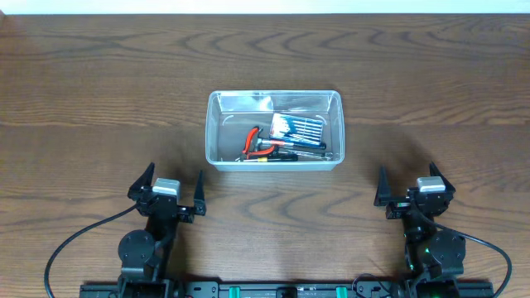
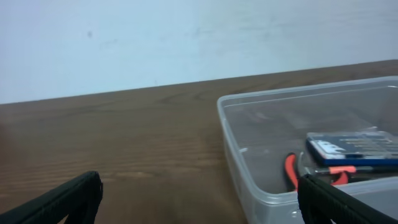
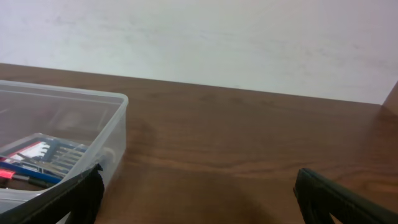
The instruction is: Pack container
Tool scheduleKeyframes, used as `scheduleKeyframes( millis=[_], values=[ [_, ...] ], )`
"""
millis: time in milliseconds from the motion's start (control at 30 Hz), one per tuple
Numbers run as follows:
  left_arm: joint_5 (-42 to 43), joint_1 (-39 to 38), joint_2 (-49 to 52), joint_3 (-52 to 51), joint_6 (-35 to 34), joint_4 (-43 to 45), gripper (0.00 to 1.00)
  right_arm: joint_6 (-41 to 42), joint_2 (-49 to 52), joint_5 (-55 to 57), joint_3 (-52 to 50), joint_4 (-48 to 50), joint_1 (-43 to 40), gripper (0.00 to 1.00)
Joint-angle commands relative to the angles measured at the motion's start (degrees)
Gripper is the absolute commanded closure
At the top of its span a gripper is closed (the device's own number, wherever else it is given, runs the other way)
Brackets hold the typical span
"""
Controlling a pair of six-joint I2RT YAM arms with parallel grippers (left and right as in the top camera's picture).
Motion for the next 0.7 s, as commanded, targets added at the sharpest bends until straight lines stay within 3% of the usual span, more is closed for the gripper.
scheduleKeyframes(
  millis=[0, 667],
  values=[
    [6.03, 1.09, -0.50, -1.33, 1.01, -1.22, 0.02, 0.72, -0.42, 0.61, -0.13, -0.22, -0.37, 0.01],
    [7.15, 1.40, -0.42, -1.33, -1.57, -1.01, 0.02, 0.72, -0.42, 0.61, -0.13, -0.22, -0.37, 0.01]
  ],
)
